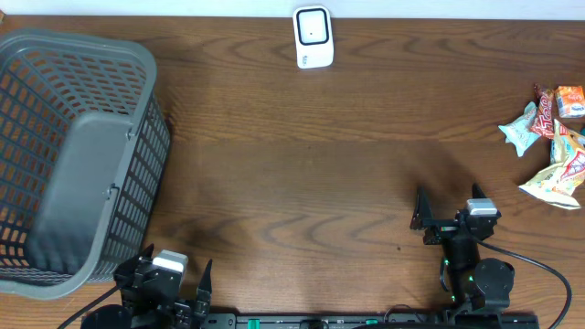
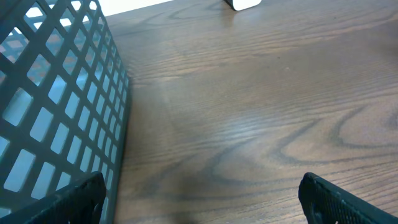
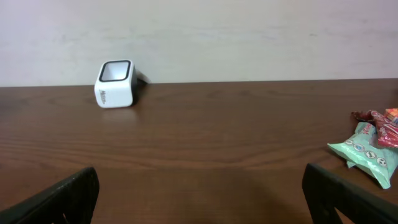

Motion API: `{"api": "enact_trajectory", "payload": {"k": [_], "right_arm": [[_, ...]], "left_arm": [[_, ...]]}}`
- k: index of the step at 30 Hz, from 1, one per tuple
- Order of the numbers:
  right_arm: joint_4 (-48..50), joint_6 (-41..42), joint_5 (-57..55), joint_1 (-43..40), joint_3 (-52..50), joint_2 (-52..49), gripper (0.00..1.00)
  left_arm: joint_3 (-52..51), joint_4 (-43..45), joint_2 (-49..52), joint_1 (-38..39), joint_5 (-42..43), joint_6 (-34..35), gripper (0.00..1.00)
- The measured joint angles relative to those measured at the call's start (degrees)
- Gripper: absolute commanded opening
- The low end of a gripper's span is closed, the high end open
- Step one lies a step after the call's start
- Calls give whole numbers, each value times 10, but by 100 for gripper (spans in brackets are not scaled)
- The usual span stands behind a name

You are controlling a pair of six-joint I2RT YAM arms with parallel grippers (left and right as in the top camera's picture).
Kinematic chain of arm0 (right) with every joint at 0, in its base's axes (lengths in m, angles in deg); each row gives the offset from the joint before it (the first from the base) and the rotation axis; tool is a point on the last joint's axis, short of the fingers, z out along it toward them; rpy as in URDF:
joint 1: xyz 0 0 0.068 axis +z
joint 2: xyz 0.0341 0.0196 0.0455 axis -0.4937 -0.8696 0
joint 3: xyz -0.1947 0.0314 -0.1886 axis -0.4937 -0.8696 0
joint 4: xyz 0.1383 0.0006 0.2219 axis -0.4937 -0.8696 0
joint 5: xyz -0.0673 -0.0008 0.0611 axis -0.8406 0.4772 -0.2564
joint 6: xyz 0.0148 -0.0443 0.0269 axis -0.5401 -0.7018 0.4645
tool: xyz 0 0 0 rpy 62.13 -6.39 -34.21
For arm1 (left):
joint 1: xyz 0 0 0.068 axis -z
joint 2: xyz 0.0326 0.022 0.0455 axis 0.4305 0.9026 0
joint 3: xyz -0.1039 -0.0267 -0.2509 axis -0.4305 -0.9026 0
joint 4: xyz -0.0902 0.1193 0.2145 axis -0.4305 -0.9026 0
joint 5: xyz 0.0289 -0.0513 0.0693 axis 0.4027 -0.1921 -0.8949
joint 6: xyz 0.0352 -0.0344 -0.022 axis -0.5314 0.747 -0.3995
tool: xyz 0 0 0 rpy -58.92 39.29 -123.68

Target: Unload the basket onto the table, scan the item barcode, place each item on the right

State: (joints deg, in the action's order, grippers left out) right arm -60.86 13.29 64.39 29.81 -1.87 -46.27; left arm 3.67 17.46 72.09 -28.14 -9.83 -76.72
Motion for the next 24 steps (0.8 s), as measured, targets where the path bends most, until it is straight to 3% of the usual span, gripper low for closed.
{"api": "enact_trajectory", "payload": {"k": [9,18,24], "right_arm": [[0,0,0,0,0,0,99],[0,0,0,0,0,0,99],[0,0,0,0,0,0,99]], "left_arm": [[-28,65,0,22,47,0,98],[-216,346,1,27,62,1,98],[-294,485,0,27,55,0,98]]}}
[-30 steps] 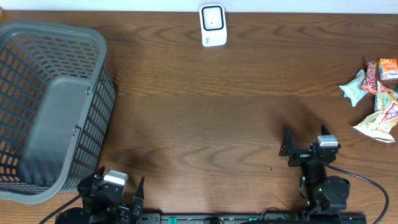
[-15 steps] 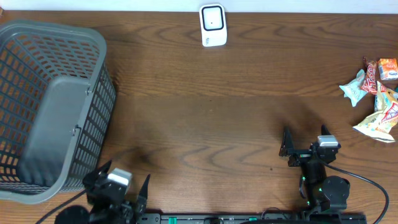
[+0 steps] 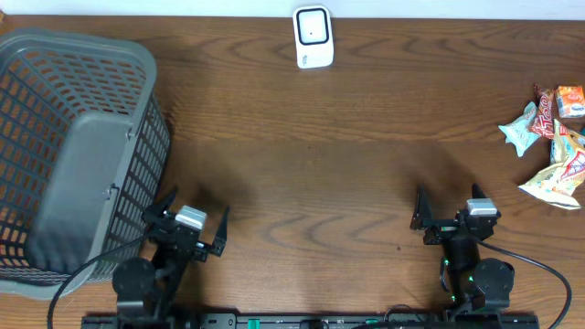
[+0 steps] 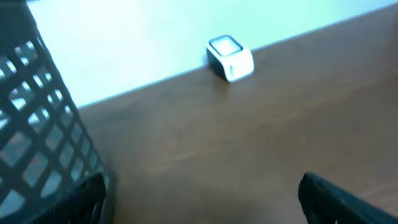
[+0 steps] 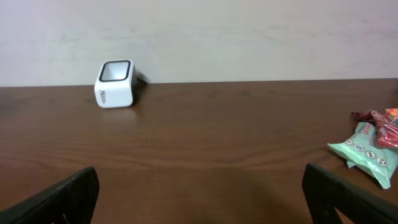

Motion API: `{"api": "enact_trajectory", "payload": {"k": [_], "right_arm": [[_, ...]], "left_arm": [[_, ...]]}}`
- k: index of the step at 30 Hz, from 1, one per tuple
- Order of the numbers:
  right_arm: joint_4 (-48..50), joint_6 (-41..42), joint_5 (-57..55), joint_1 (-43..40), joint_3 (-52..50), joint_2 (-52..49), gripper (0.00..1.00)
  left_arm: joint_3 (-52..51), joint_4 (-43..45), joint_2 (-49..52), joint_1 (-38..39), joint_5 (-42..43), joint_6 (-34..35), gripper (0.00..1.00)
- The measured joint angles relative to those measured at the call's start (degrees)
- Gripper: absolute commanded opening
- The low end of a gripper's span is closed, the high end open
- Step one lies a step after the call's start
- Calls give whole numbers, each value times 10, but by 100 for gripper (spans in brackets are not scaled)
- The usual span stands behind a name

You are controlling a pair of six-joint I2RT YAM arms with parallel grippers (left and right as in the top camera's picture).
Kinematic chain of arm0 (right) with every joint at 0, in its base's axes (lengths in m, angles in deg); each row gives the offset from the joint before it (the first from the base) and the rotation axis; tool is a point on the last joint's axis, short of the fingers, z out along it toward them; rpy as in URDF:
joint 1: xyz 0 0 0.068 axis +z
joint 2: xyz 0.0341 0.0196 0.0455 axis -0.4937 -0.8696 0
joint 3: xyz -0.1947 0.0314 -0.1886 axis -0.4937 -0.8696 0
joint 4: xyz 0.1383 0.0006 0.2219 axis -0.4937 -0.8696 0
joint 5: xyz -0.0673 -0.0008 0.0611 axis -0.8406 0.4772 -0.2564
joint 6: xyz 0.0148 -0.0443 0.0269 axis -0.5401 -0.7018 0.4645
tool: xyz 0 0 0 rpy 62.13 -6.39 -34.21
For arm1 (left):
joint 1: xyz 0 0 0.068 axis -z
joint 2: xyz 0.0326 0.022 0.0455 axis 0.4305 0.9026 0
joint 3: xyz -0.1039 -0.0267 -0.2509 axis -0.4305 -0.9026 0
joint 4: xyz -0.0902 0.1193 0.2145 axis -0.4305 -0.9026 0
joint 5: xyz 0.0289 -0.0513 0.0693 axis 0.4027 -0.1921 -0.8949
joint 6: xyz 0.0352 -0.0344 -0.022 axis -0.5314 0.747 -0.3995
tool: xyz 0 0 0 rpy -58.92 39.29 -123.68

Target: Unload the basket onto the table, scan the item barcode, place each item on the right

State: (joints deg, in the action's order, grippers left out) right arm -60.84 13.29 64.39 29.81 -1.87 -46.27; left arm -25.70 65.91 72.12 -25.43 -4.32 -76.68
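Note:
The white barcode scanner (image 3: 312,37) (image 4: 230,58) (image 5: 114,84) stands at the table's far edge, in the middle. Several snack packets (image 3: 553,137) (image 5: 367,146) lie in a loose pile at the far right. My left gripper (image 3: 196,208) (image 4: 199,205) is open and empty beside the basket's near right corner, far from the scanner and the packets. My right gripper (image 3: 448,206) (image 5: 199,199) is open and empty near the front edge, left of and nearer than the packets. The left wrist view is blurred.
A large grey mesh basket (image 3: 151,146) (image 4: 37,143) fills the left side of the table, and its wall is close to my left gripper's left finger. A pale wall runs behind the table's far edge.
My left gripper has moved from the table's front edge forward and a little right, and its camera has tilted up, so it shows the scanner and wall. The right arm has not moved.

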Motion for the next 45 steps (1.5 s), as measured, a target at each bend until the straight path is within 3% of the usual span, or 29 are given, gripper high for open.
{"api": "enact_trajectory", "payload": {"k": [7,19,29,45], "right_arm": [[0,0,0,0,0,0,99],[0,0,0,0,0,0,99],[0,0,0,0,0,0,99],[0,0,0,0,0,0,99]], "left_arm": [[-70,116,0,4,-35,2,98],[-88,129,0,19,-184,110,98],[-88,129,0,19,-199,149,98],[-88,129,0,19,-200,151,98]]}}
